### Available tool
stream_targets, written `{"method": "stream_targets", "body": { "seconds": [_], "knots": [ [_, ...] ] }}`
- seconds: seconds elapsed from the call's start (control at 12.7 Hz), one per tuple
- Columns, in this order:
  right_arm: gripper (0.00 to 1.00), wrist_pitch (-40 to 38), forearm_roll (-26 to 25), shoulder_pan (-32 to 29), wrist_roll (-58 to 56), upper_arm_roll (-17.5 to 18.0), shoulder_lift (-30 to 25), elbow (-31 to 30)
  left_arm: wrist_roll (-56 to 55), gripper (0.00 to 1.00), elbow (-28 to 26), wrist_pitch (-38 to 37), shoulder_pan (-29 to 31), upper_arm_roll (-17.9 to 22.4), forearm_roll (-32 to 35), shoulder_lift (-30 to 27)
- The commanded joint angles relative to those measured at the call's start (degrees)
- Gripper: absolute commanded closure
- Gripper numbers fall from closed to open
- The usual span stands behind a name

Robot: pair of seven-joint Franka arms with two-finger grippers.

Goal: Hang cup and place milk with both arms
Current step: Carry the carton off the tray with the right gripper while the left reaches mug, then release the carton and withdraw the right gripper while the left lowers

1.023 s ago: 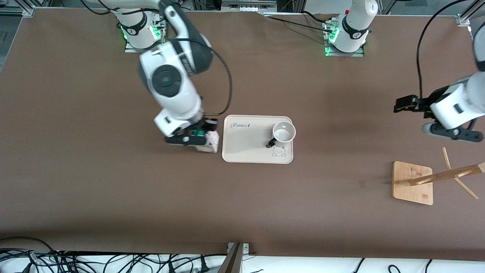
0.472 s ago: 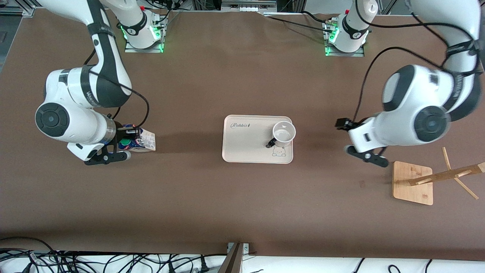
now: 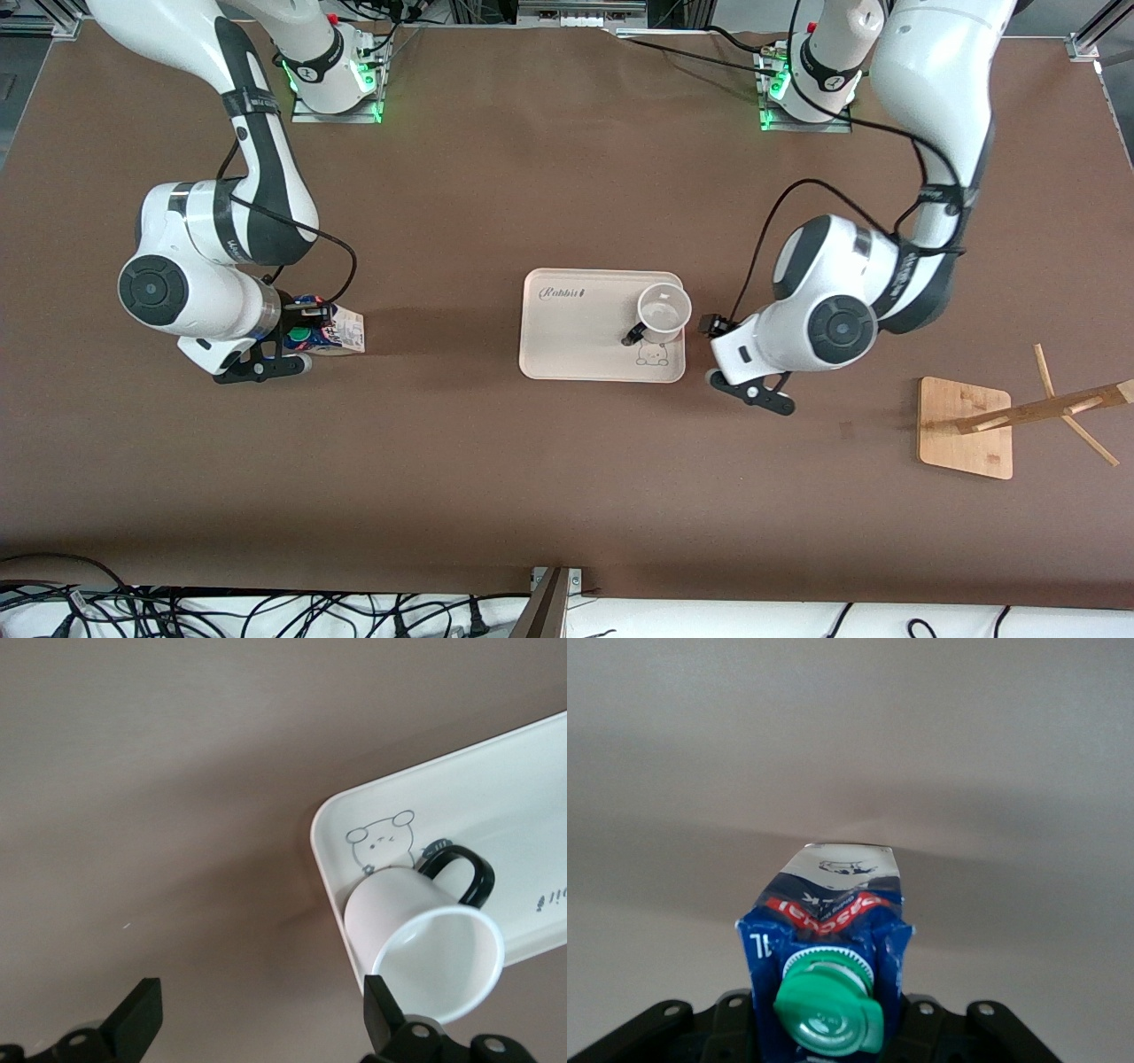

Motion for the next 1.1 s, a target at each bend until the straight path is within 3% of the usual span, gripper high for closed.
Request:
{"method": "stream_targets", "body": {
  "seconds": [0.0, 0.24, 0.55, 0.71, 0.87, 1.02],
  "knots": [
    [0.0, 0.59, 1.95, 0.42, -0.37, -0.54, -1.28, -0.82, -7.14, 0.0, 0.33, 1.85, -4.61, -0.06, 0.94, 2.01],
    [0.0, -0.55, 1.86, 0.42, -0.63, -0.72, -2.42, 3.29, -15.24, 0.0, -3.26, 1.85, -5.59, -3.3, 1.03, 0.01],
    [0.0, -10.29, 1.34, 0.33, -1.68, -4.31, -2.61, 18.39, -17.02, 0.0, -10.29, 1.94, -4.98, -4.72, 1.03, -4.48],
    [0.0, -14.25, 1.77, 0.42, -1.25, -6.77, -2.87, 23.16, -18.41, 0.0, -11.88, 3.42, -4.89, -6.21, 1.03, -4.66],
    [0.0, -18.12, 1.25, 0.51, -1.33, -7.13, -7.93, 22.22, -19.74, 0.0, -13.38, 7.02, -4.98, -6.3, 1.03, -4.4],
    [0.0, -21.47, 0.81, 0.59, -0.98, -7.05, -15.05, 17.49, -19.66, 0.0, -13.56, 9.4, -5.24, -6.3, 1.03, -3.88]
  ]
}}
